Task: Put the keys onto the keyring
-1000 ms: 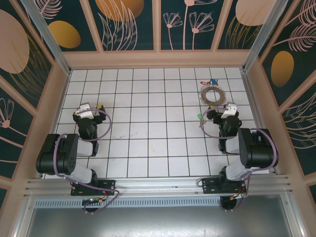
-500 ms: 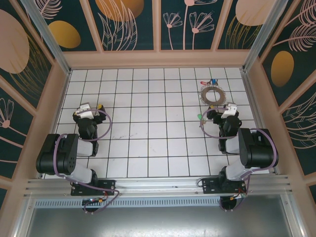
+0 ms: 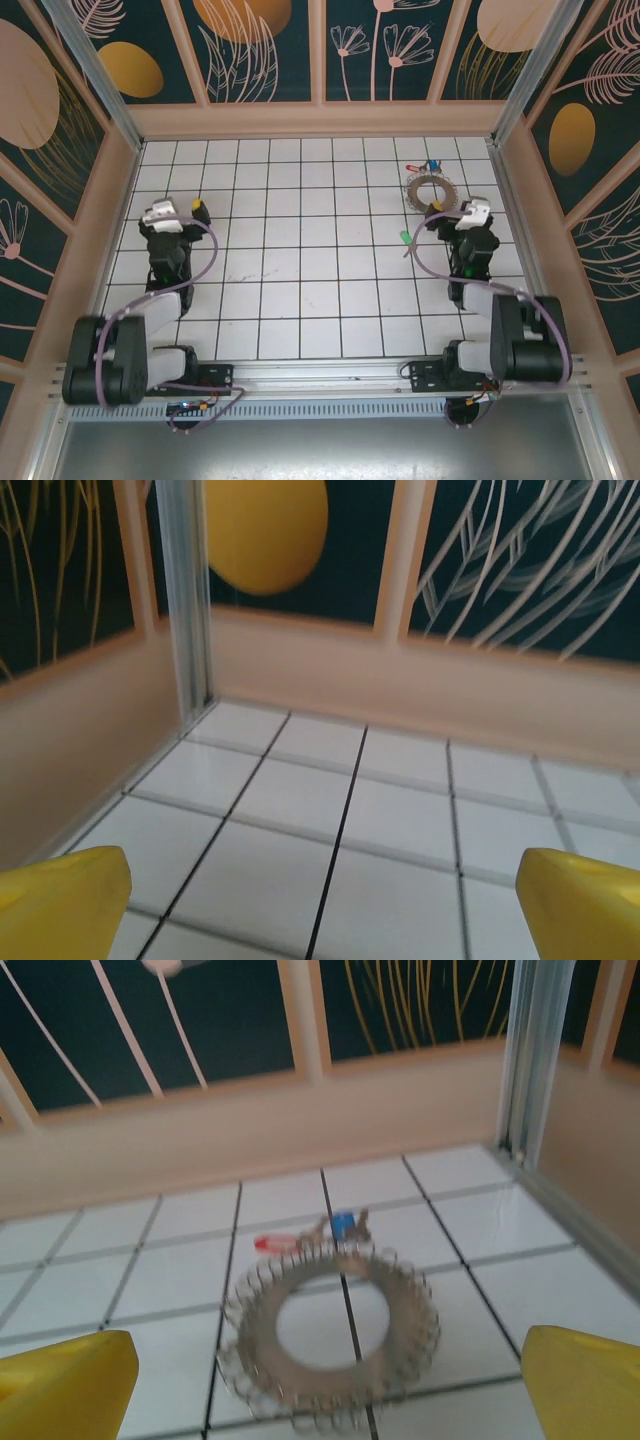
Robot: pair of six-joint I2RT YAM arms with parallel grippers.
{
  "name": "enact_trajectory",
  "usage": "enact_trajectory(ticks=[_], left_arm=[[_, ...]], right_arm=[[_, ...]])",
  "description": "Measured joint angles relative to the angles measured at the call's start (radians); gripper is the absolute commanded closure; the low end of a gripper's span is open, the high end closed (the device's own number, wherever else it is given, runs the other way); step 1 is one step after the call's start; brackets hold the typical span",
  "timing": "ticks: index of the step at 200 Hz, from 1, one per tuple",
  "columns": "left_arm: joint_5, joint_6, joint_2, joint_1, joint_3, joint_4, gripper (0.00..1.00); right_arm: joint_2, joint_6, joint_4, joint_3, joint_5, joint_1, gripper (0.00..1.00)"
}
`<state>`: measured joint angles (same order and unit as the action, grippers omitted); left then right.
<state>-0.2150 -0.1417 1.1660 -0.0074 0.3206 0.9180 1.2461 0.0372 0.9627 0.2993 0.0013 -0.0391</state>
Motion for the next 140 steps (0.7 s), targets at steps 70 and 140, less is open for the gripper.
enact_trajectory(ticks=[70, 140], left_arm=[[0.207, -0.091, -0.126, 0.0, 0.35, -0.486, 0.01], [0.262, -0.073, -0.01, 0.0, 0.297, -0.636, 0.01]], right_arm=[[0.135, 0.201, -0.59, 0.53, -0.013, -0.074, 0.17], [0.713, 0.116, -1.029, 0.994, -0.128, 0.029, 0.27]])
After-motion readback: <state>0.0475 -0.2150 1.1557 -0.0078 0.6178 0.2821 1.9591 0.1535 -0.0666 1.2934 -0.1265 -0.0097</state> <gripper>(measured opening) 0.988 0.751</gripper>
